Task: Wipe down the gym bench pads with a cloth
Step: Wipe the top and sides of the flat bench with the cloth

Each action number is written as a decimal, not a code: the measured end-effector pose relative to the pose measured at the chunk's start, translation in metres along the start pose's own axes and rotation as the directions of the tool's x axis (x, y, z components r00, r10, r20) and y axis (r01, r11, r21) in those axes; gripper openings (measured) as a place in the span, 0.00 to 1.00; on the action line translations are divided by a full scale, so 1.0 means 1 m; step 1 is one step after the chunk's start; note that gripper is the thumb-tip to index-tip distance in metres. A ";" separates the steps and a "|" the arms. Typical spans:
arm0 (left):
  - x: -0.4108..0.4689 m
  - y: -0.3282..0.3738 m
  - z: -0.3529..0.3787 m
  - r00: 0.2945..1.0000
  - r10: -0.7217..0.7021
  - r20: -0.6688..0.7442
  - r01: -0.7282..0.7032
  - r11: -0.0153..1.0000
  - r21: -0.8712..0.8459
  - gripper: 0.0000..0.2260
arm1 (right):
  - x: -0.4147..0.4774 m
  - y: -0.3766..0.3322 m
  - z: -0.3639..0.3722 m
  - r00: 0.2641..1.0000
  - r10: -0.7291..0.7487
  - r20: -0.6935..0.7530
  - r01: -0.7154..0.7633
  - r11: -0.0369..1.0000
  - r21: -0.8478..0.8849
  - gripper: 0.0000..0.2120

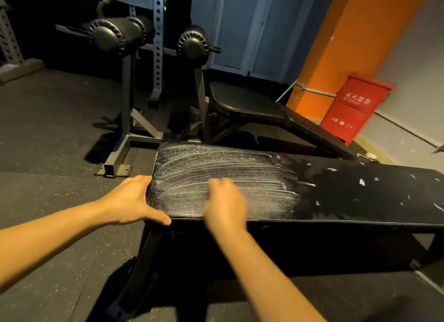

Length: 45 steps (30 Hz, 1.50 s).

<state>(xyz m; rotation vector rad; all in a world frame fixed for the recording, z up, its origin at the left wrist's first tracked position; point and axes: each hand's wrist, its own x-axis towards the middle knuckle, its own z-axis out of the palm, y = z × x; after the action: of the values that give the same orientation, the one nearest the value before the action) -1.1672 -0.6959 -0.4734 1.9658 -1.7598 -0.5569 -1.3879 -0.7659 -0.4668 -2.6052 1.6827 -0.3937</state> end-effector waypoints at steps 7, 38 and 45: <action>-0.001 0.000 -0.001 1.000 -0.018 -0.002 0.018 0.999 0.036 0.41 | 0.036 0.077 -0.013 0.999 0.026 0.034 -0.026 1.000 -0.002 0.07; -0.019 -0.023 -0.013 0.991 -0.103 0.080 0.112 0.987 -0.115 0.55 | 0.031 -0.042 0.001 0.573 -0.814 0.094 0.763 0.572 0.302 0.06; -0.022 -0.024 -0.010 0.996 -0.083 0.025 0.086 0.988 -0.132 0.51 | 0.079 -0.053 0.016 0.835 -0.551 -0.017 0.542 0.814 0.209 0.05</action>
<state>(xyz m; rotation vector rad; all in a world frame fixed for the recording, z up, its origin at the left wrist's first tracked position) -1.1444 -0.6714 -0.4792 1.9549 -1.6129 -0.7057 -1.3065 -0.8169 -0.4585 -2.8597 0.7840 -0.4792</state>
